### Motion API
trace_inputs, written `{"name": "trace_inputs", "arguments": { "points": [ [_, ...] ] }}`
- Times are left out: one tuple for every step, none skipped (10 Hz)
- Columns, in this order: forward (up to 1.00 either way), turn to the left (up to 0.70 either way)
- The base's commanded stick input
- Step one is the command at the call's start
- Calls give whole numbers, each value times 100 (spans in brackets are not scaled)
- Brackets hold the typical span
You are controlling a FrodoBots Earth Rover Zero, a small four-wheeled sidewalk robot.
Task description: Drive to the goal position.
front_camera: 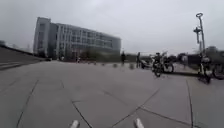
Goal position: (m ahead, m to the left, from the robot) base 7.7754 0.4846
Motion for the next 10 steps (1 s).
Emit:
{"name": "trace_inputs", "arguments": {
  "points": [
    [85,-16],
    [85,-33],
    [85,-34],
    [85,-34],
    [85,-34],
    [85,-34],
    [85,-34],
    [85,-30],
    [85,-18],
    [85,-6]
  ]
}}
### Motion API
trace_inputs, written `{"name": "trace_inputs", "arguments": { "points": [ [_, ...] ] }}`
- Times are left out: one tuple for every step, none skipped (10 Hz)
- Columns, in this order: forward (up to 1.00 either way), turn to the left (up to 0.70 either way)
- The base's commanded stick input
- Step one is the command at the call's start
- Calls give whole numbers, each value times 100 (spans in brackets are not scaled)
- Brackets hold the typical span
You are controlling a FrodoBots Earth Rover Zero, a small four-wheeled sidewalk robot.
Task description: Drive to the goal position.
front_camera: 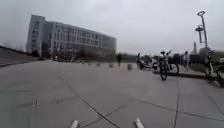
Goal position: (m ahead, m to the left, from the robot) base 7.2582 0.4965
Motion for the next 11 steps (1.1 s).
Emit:
{"name": "trace_inputs", "arguments": {
  "points": [
    [85,-3],
    [85,-3],
    [85,-3],
    [85,-3],
    [85,-3],
    [85,-3],
    [85,-3],
    [85,-3],
    [85,-3],
    [85,-3],
    [85,-3]
  ]
}}
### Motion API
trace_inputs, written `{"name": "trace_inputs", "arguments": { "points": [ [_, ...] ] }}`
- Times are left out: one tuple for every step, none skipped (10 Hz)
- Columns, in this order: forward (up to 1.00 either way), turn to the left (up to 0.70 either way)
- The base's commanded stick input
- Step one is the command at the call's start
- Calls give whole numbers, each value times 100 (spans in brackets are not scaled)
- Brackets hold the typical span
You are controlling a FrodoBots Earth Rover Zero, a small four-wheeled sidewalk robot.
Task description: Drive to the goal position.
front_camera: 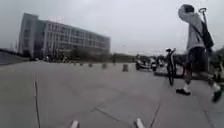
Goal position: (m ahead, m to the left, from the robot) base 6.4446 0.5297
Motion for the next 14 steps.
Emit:
{"name": "trace_inputs", "arguments": {
  "points": [
    [85,-3],
    [85,-3],
    [85,-3],
    [85,-3],
    [85,-3],
    [85,-3],
    [85,-3],
    [85,-3],
    [85,-3],
    [85,-3],
    [85,-3],
    [85,-3],
    [85,-3],
    [85,-3]
  ]
}}
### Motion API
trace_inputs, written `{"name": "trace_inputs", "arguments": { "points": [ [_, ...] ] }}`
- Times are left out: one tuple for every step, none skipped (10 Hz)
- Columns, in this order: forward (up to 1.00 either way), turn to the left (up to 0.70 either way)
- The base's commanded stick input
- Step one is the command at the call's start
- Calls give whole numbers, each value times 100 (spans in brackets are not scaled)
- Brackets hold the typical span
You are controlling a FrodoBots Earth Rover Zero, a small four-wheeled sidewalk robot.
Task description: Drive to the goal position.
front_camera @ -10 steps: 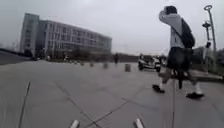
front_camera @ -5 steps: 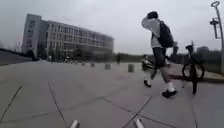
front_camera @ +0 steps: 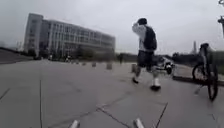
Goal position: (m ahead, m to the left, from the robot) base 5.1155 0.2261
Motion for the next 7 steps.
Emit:
{"name": "trace_inputs", "arguments": {
  "points": [
    [85,-3],
    [85,-3],
    [85,-3],
    [85,-3],
    [85,-3],
    [85,-3],
    [85,-3]
  ]
}}
